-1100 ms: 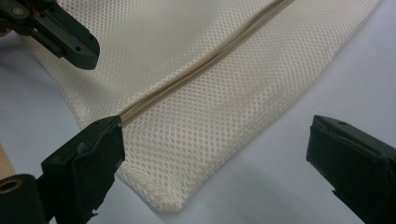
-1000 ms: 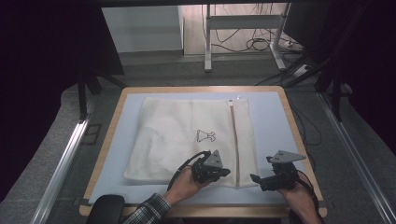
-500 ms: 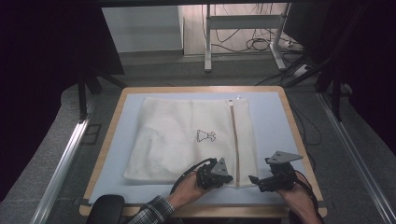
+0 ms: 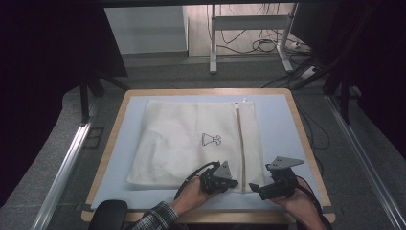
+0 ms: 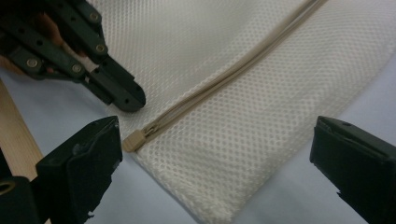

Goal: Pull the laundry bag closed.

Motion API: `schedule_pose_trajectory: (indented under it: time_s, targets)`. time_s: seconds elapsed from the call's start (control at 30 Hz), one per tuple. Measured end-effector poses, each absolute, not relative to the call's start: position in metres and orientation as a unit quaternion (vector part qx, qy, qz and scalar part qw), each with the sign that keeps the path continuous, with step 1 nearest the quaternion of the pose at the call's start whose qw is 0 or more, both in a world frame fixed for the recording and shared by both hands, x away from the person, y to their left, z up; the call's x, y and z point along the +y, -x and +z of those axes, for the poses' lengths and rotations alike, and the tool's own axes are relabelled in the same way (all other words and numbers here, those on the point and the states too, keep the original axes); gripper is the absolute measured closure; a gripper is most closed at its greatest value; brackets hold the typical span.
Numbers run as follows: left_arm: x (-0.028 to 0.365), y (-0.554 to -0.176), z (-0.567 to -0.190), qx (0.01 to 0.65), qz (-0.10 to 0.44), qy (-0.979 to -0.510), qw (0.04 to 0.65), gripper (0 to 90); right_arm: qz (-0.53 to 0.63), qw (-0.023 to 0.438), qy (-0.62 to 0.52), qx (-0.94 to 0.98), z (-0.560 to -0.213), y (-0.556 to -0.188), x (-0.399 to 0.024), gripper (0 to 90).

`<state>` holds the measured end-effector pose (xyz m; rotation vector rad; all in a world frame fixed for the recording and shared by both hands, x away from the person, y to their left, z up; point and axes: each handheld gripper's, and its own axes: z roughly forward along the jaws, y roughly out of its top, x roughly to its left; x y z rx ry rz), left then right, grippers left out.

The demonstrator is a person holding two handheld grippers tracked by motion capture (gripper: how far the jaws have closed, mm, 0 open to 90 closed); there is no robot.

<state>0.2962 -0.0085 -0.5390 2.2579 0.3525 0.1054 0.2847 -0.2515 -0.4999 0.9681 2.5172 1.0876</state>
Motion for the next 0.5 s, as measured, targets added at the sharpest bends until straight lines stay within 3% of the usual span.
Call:
schedule_pose_trajectory:
  time_s: [0.17, 0.2, 0.23, 0.27, 0.5]
  targets:
    - [-0.008, -0.296, -0.539, 0.140, 0.042, -0.899, 0.414, 89.9, 0.359, 0.119, -0.317, 0.870, -0.501, -0.281, -0.243, 10.0]
    - [-0.008, -0.296, -0.539, 0.140, 0.041, -0.898, 0.414, 89.9, 0.356, 0.131, -0.306, 0.873, -0.500, -0.278, -0.240, 17.4]
    - [-0.008, -0.296, -0.539, 0.140, 0.041, -0.898, 0.414, 89.9, 0.356, 0.131, -0.306, 0.873, -0.500, -0.278, -0.240, 17.4]
    - [-0.008, -0.297, -0.539, 0.140, 0.040, -0.899, 0.414, 89.8, 0.354, 0.139, -0.298, 0.875, -0.499, -0.276, -0.238, 25.5]
    - [-0.008, -0.297, -0.539, 0.142, 0.039, -0.898, 0.414, 89.9, 0.354, 0.131, -0.265, 0.887, -0.499, -0.270, -0.230, 47.8]
